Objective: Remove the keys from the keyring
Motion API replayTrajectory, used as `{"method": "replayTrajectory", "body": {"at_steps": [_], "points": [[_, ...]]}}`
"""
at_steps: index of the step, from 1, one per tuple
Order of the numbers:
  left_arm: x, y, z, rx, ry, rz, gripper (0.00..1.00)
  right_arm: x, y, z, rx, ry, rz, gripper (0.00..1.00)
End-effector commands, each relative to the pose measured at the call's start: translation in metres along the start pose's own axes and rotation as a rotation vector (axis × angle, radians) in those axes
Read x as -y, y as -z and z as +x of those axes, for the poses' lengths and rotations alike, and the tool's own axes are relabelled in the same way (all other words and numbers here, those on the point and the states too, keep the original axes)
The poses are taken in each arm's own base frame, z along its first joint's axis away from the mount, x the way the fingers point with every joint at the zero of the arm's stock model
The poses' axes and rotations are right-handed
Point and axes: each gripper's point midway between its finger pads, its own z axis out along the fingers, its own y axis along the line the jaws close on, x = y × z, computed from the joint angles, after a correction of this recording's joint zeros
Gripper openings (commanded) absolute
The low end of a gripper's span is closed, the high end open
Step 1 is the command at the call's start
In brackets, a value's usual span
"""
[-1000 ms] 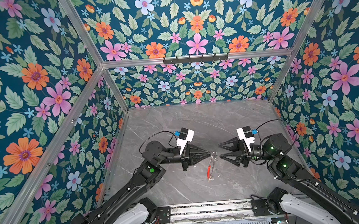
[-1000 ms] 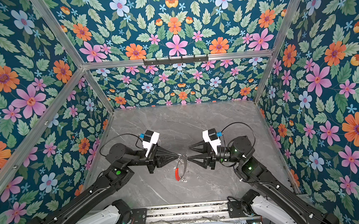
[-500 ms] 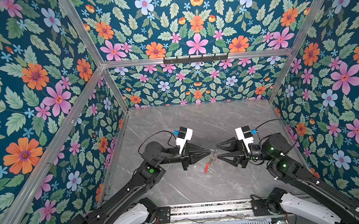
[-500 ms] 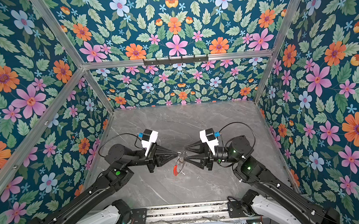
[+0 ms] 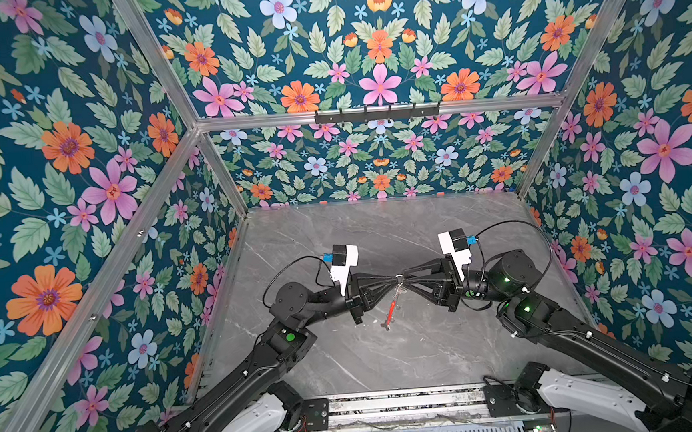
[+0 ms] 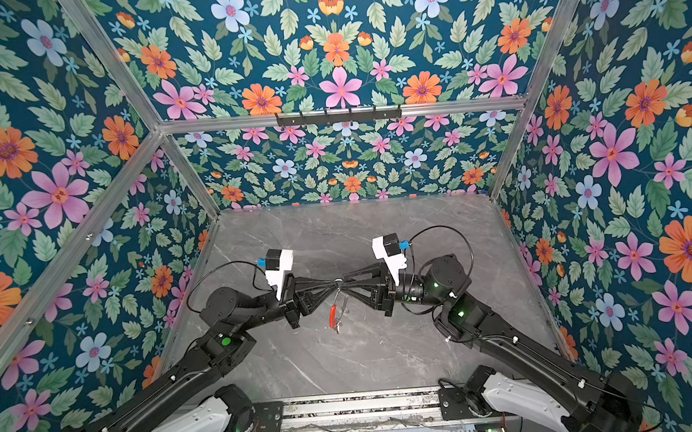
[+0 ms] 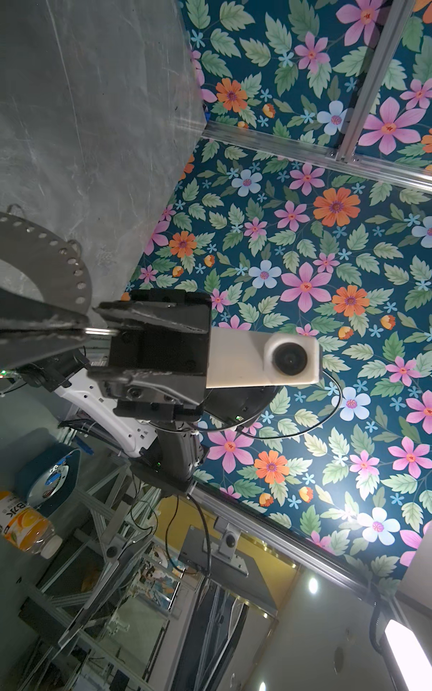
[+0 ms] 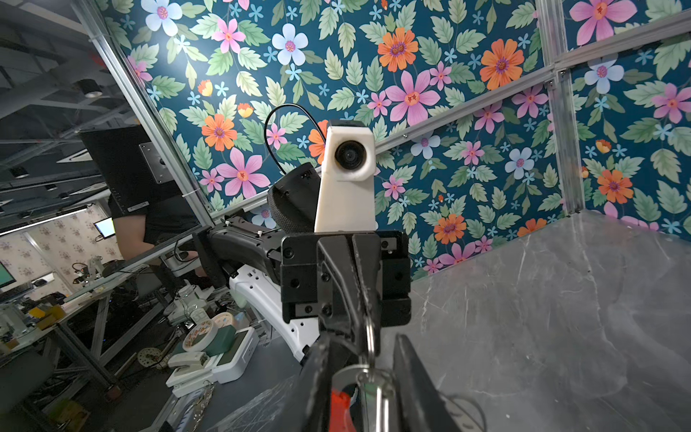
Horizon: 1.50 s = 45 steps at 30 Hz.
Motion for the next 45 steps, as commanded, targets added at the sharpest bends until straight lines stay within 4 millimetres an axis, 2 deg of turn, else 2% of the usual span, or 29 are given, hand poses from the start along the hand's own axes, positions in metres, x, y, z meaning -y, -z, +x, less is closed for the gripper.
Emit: {"method": "replayTrajectory", "body": {"at_steps": [1, 4, 7, 8, 10, 12, 15, 18, 24, 28, 33, 39, 42, 45], "points": [[0.004, 0.002, -0.013, 0.054, -0.033, 0.001, 0.00, -0.006, -0.004, -0.010, 0.028, 0.020, -0.020, 0.22], [0.003, 0.003, -0.014, 0.062, -0.035, -0.010, 0.00, -0.003, -0.007, -0.008, 0.014, 0.010, -0.016, 0.14], [0.001, 0.002, -0.014, 0.049, -0.025, -0.025, 0.00, -0.001, -0.008, -0.007, -0.006, 0.002, 0.001, 0.00], [0.000, 0.002, -0.011, 0.034, -0.021, -0.036, 0.02, 0.001, -0.008, -0.006, -0.018, 0.003, 0.016, 0.00], [-0.002, 0.004, -0.009, 0.006, -0.024, -0.060, 0.25, 0.001, -0.005, -0.004, -0.062, 0.005, 0.045, 0.00], [-0.003, 0.007, -0.006, -0.022, -0.039, -0.086, 0.39, 0.001, 0.000, 0.001, -0.124, 0.017, 0.080, 0.00], [-0.002, 0.011, -0.003, -0.069, -0.061, -0.116, 0.48, 0.003, 0.007, 0.010, -0.245, 0.010, 0.119, 0.00], [0.000, 0.009, 0.003, -0.132, -0.062, -0.111, 0.51, 0.003, 0.013, 0.016, -0.347, -0.005, 0.118, 0.00], [-0.002, 0.001, 0.016, -0.238, -0.025, -0.080, 0.51, 0.007, 0.020, 0.029, -0.530, -0.020, 0.125, 0.00], [-0.006, -0.002, 0.025, -0.291, 0.006, -0.080, 0.52, 0.012, 0.018, 0.032, -0.577, -0.011, 0.126, 0.00], [-0.004, -0.003, 0.029, -0.319, 0.016, -0.061, 0.41, 0.010, 0.015, 0.033, -0.601, -0.002, 0.094, 0.00], [-0.007, -0.006, 0.038, -0.359, 0.046, -0.049, 0.37, 0.007, 0.013, 0.031, -0.610, 0.000, 0.069, 0.00], [-0.008, -0.007, 0.038, -0.364, 0.051, -0.044, 0.26, 0.007, 0.011, 0.030, -0.618, 0.003, 0.067, 0.00], [-0.006, -0.008, 0.038, -0.363, 0.052, -0.036, 0.20, 0.009, 0.009, 0.030, -0.624, 0.005, 0.075, 0.00]]}}
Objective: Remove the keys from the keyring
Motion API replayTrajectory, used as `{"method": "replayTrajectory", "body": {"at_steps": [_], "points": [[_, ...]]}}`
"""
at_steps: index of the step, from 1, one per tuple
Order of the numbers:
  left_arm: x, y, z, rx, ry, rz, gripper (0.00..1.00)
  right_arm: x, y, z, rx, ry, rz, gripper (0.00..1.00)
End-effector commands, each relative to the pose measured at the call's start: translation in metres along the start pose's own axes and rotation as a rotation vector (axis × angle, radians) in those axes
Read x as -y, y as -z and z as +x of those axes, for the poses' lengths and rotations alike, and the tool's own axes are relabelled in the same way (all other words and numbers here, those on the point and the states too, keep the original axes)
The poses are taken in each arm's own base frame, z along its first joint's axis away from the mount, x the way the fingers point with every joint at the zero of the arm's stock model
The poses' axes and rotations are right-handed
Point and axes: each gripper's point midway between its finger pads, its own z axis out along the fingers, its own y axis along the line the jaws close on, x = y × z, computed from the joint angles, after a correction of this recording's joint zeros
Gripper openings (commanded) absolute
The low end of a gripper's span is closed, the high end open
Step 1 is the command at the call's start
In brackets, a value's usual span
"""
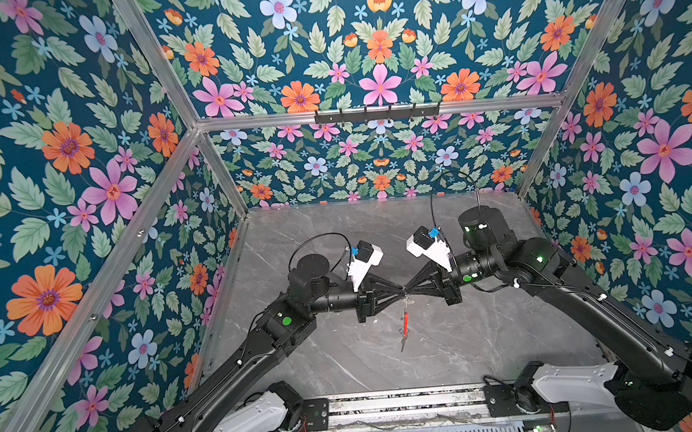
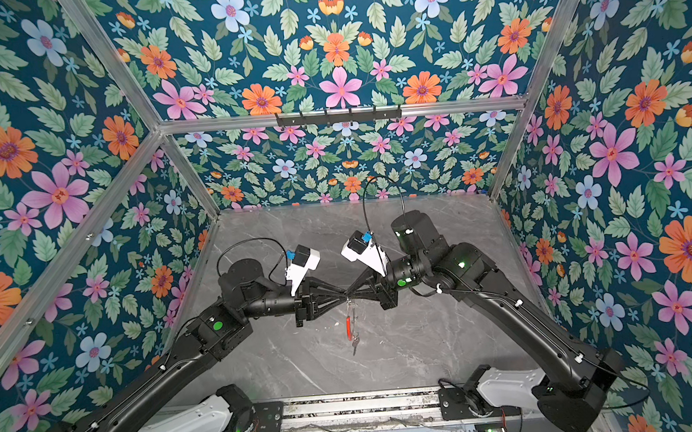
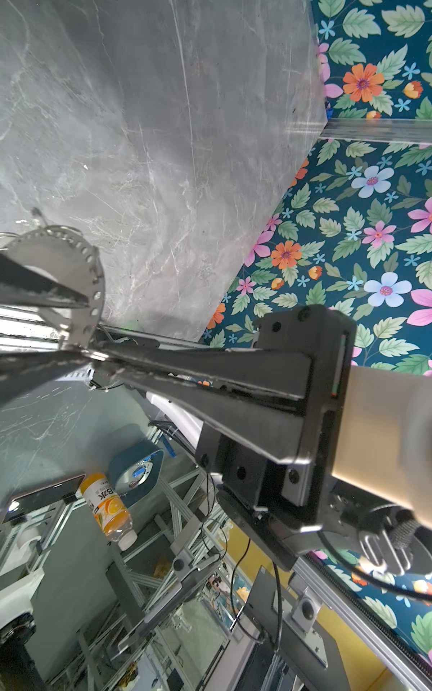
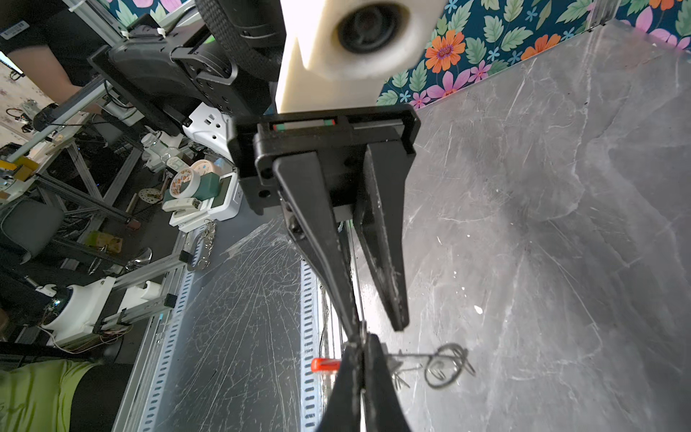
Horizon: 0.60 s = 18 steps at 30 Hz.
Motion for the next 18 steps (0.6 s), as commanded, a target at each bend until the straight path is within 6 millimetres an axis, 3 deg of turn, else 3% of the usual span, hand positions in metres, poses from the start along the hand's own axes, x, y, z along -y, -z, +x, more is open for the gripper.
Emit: {"method": "replayTrajectory", "body": {"at_steps": [1, 9, 14, 16, 17, 18], "points": [[0.006, 0.000, -0.004, 0.007, -0.023, 0.026, 0.18, -0.002, 0.000, -0.002, -0.003, 0.022, -0.009, 0.00], [0.011, 0.001, -0.007, 0.024, -0.026, 0.050, 0.12, 0.001, -0.003, -0.003, -0.006, 0.018, -0.005, 0.00], [0.013, 0.001, -0.010, 0.044, -0.031, 0.063, 0.00, 0.001, -0.005, -0.004, -0.005, 0.017, -0.007, 0.00], [0.011, 0.003, -0.014, 0.075, -0.037, 0.043, 0.00, 0.002, -0.005, -0.007, 0.007, 0.017, -0.004, 0.00], [0.009, 0.005, -0.017, 0.104, -0.047, 0.029, 0.00, 0.005, -0.005, -0.009, 0.021, 0.017, 0.011, 0.03], [0.009, 0.007, -0.019, 0.133, -0.056, 0.018, 0.00, 0.006, -0.005, -0.012, 0.044, 0.016, 0.025, 0.18]]}}
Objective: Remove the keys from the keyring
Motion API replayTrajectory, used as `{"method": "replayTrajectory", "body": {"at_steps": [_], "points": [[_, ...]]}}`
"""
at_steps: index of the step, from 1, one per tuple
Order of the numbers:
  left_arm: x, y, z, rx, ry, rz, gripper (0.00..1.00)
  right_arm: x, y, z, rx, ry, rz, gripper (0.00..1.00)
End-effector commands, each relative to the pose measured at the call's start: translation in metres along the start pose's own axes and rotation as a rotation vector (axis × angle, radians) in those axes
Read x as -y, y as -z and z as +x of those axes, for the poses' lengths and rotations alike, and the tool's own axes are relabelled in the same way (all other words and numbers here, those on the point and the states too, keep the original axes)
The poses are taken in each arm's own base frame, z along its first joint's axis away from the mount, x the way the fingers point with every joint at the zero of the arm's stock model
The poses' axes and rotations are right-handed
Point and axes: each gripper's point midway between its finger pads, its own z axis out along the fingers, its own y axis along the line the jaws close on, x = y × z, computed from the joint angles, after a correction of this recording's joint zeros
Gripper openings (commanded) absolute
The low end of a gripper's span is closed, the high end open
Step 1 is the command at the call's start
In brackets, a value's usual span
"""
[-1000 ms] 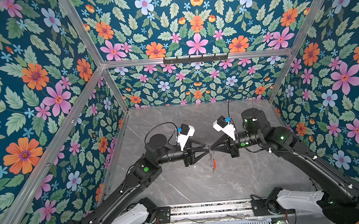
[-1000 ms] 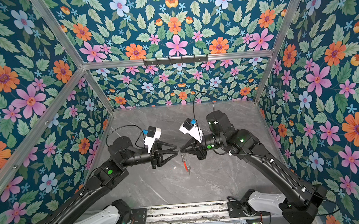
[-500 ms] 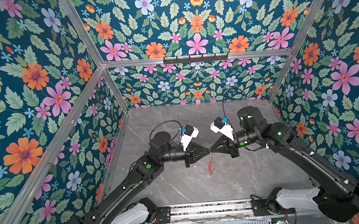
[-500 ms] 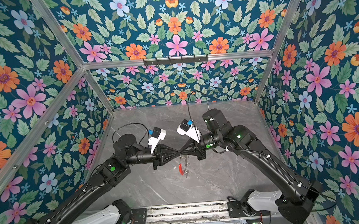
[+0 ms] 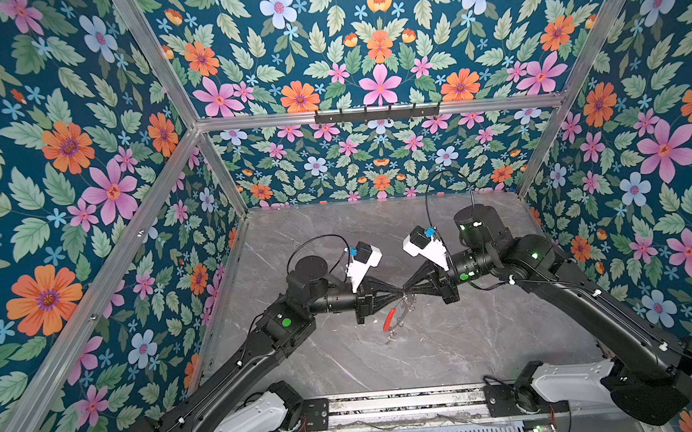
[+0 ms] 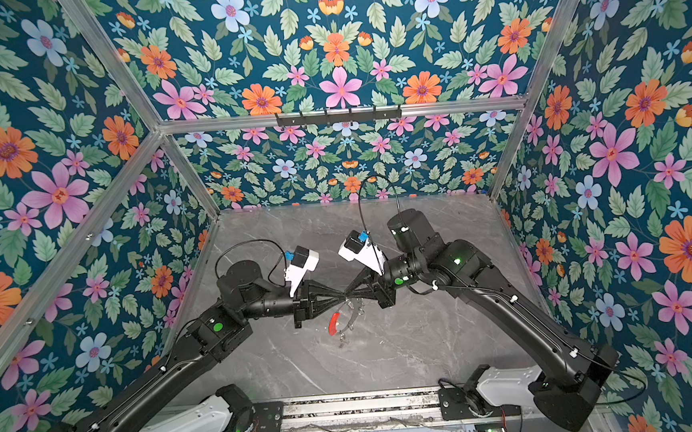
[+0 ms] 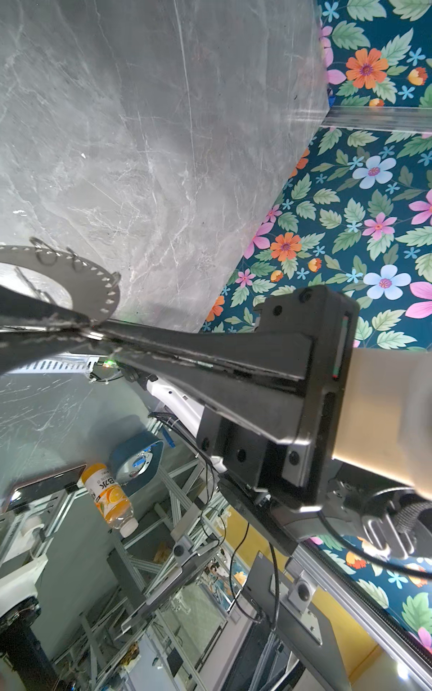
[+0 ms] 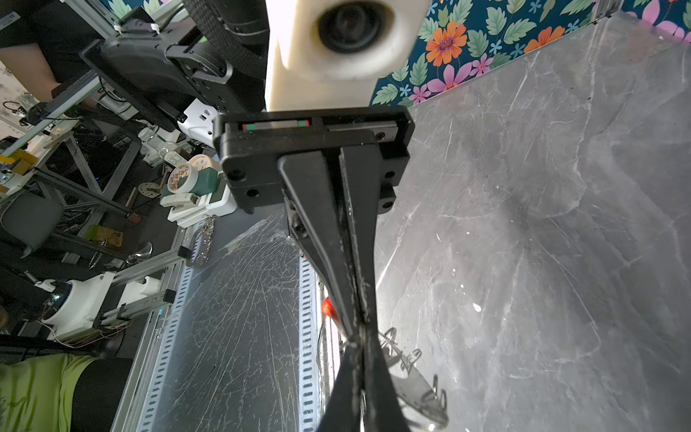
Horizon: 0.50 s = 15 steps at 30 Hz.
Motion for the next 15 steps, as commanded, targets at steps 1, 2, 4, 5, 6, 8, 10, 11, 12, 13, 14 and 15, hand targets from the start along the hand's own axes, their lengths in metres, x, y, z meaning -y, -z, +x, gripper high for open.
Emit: {"method": "replayTrajectory", "body": {"at_steps": [1, 2, 4, 5, 6, 8, 10, 11, 12, 13, 14, 15], "points": [[0.007, 0.007, -0.024, 0.130, -0.070, -0.002, 0.00, 0.003, 0.003, -0.014, 0.082, 0.022, 0.038, 0.30], [0.009, 0.009, -0.025, 0.149, -0.079, 0.002, 0.00, 0.003, 0.006, -0.018, 0.118, 0.030, 0.053, 0.39], [0.013, 0.012, -0.029, 0.187, -0.097, 0.012, 0.00, 0.005, 0.013, -0.026, 0.209, 0.048, 0.092, 0.48], [0.014, 0.013, -0.030, 0.199, -0.106, 0.020, 0.00, 0.002, 0.018, -0.029, 0.257, 0.055, 0.101, 0.50], [0.016, 0.015, -0.031, 0.212, -0.116, 0.022, 0.00, 0.002, 0.023, -0.034, 0.313, 0.076, 0.123, 0.50], [0.019, 0.017, -0.032, 0.227, -0.132, 0.035, 0.00, -0.007, 0.037, -0.038, 0.417, 0.106, 0.136, 0.53], [0.024, 0.019, -0.033, 0.235, -0.147, 0.050, 0.00, -0.014, 0.047, -0.037, 0.476, 0.136, 0.141, 0.53], [0.026, 0.019, -0.033, 0.236, -0.154, 0.058, 0.00, -0.017, 0.050, -0.035, 0.496, 0.145, 0.138, 0.53], [0.028, 0.020, -0.033, 0.236, -0.160, 0.065, 0.00, -0.020, 0.052, -0.032, 0.508, 0.157, 0.132, 0.53], [0.029, 0.021, -0.034, 0.239, -0.164, 0.066, 0.00, -0.021, 0.052, -0.028, 0.515, 0.166, 0.128, 0.53], [0.030, 0.022, -0.035, 0.246, -0.173, 0.071, 0.00, -0.022, 0.053, -0.025, 0.526, 0.175, 0.127, 0.53], [0.033, 0.023, -0.036, 0.255, -0.182, 0.079, 0.00, -0.022, 0.052, -0.022, 0.534, 0.177, 0.125, 0.53]]}}
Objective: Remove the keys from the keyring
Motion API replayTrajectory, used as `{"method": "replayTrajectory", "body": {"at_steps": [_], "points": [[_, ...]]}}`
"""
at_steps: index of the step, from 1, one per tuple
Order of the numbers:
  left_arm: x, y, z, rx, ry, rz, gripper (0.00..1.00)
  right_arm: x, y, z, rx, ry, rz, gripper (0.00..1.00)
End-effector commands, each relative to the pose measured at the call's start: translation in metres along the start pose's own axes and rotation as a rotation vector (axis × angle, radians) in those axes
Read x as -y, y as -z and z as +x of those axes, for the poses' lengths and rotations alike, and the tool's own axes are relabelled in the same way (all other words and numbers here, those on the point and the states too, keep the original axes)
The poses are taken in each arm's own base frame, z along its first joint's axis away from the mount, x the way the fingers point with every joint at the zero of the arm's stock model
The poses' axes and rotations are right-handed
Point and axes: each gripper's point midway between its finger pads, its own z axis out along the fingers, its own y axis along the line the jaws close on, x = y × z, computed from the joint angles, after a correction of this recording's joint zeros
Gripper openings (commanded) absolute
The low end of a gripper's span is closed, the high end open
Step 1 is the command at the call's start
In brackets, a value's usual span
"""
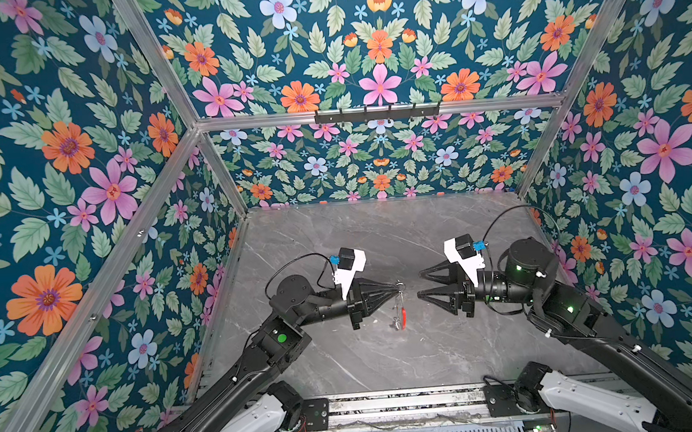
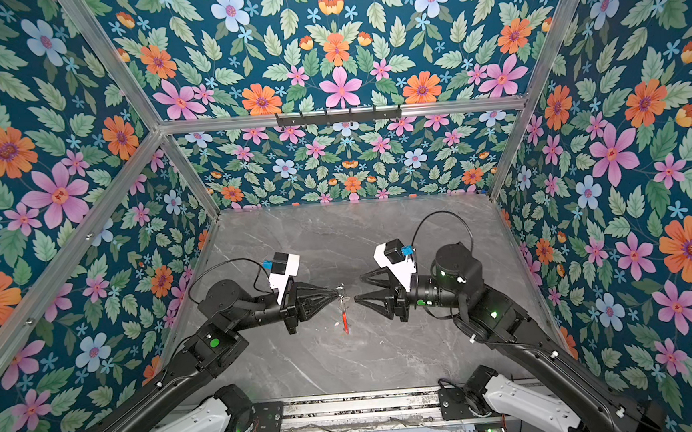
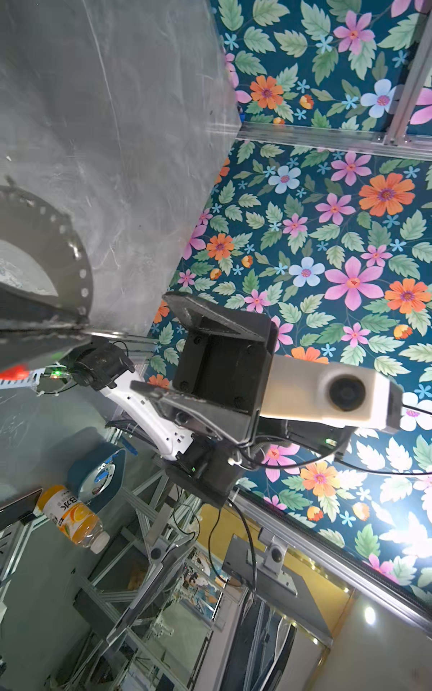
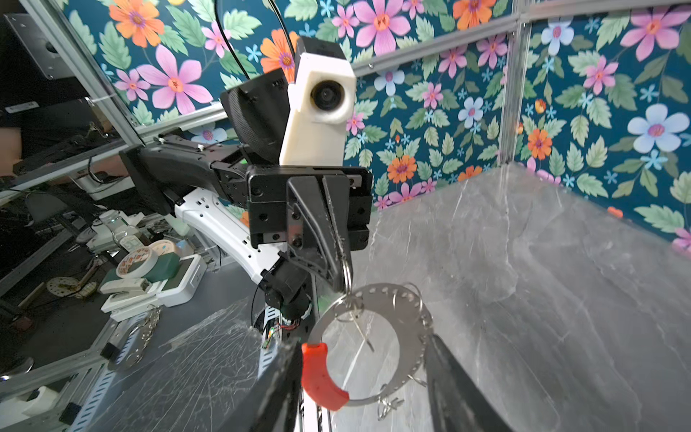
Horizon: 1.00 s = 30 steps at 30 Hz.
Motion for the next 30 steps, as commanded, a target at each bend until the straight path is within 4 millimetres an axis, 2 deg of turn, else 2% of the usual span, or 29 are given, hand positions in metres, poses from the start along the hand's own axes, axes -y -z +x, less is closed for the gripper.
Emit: {"method": "replayTrajectory", "body": {"at_steps": [1, 7, 10, 16, 23, 30], "points": [[0.015, 0.003, -0.016, 0.065, -0.068, 0.058, 0.00, -0.001, 0.004, -0.017, 0.120, 0.049, 0.006, 0.52], [0.029, 0.006, -0.024, 0.108, -0.098, 0.128, 0.00, -0.016, 0.003, -0.012, 0.127, 0.048, -0.091, 0.44], [0.028, 0.004, -0.022, 0.102, -0.094, 0.133, 0.00, -0.023, 0.000, -0.007, 0.101, 0.034, -0.153, 0.42], [0.028, 0.005, -0.023, 0.114, -0.105, 0.129, 0.00, -0.020, -0.008, 0.005, 0.101, -0.001, -0.174, 0.47], [0.026, 0.003, -0.022, 0.113, -0.096, 0.128, 0.00, -0.025, -0.017, 0.005, 0.098, 0.003, -0.195, 0.43], [0.027, 0.004, -0.022, 0.118, -0.092, 0.132, 0.00, -0.021, -0.027, 0.008, 0.085, 0.001, -0.185, 0.38]]}}
